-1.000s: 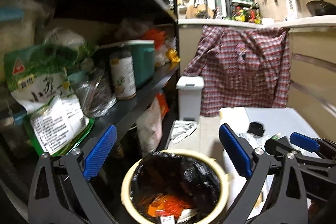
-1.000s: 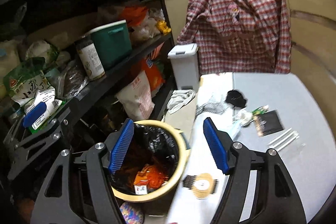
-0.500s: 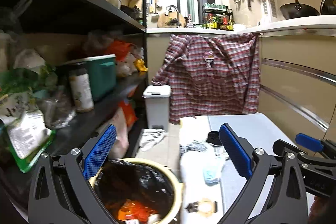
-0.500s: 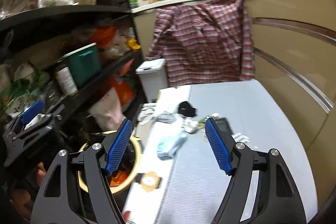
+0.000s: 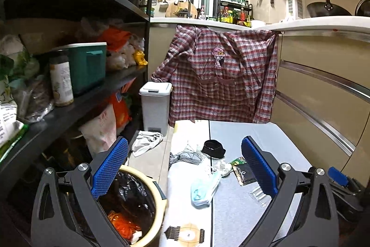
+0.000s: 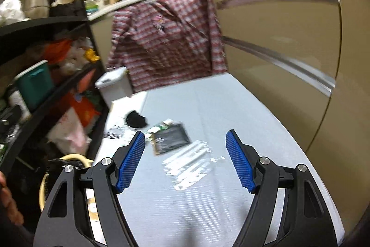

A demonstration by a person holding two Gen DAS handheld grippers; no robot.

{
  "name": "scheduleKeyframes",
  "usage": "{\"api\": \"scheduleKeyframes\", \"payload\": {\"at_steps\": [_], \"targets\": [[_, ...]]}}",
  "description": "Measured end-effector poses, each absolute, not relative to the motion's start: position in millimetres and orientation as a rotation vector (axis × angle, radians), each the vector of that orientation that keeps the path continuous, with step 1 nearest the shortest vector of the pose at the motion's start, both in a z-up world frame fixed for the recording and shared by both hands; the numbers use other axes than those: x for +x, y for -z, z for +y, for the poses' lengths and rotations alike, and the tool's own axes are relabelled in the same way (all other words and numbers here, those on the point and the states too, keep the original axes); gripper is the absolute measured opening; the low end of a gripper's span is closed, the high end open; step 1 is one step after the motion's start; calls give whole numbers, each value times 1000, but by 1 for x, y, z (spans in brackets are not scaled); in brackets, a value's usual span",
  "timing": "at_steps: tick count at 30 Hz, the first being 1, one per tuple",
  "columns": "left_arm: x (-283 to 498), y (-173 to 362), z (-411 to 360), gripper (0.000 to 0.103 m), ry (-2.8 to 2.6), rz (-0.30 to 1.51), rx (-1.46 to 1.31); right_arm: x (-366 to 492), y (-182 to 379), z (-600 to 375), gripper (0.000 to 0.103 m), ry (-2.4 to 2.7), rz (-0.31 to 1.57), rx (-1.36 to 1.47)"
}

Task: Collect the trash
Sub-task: 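Move both grippers back toward the table, then grasp the clear plastic straw wrappers with the right gripper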

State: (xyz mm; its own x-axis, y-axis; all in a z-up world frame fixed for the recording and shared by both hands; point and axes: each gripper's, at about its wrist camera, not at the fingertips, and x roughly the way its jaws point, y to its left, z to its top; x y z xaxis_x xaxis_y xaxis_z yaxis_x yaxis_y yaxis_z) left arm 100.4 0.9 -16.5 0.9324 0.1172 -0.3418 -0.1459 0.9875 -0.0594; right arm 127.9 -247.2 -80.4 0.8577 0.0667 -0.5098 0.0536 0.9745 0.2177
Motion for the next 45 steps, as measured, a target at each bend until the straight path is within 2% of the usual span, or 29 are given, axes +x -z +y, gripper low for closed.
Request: {"api": "scheduleKeyframes", "payload": {"at_steps": [15, 26, 31, 32, 33, 34, 36, 45], "targets": [[132, 41, -24, 95, -151, 393, -88, 176, 148, -263, 72, 27, 695, 236], [145, 58, 9, 95, -255, 437, -92, 214, 175, -258, 72, 53, 746, 240], [147, 63, 26, 95, -295, 452, -103, 230, 194, -259, 72, 28, 859, 299], [147, 64, 29, 95, -300, 454, -104, 230, 194, -257, 69, 30, 859, 292], [147, 65, 31, 95, -305, 457, -107, 231, 194, -255, 53, 10, 860, 286], [148, 65, 33, 95, -307, 458, -111, 231, 194, -253, 29, -7, 862, 284], [147, 65, 35, 95, -308, 460, -120, 231, 196, -252, 4, -29, 872, 291], [148, 65, 34, 95, -289, 455, -109, 209, 161, -267, 2, 41, 734, 250]]}}
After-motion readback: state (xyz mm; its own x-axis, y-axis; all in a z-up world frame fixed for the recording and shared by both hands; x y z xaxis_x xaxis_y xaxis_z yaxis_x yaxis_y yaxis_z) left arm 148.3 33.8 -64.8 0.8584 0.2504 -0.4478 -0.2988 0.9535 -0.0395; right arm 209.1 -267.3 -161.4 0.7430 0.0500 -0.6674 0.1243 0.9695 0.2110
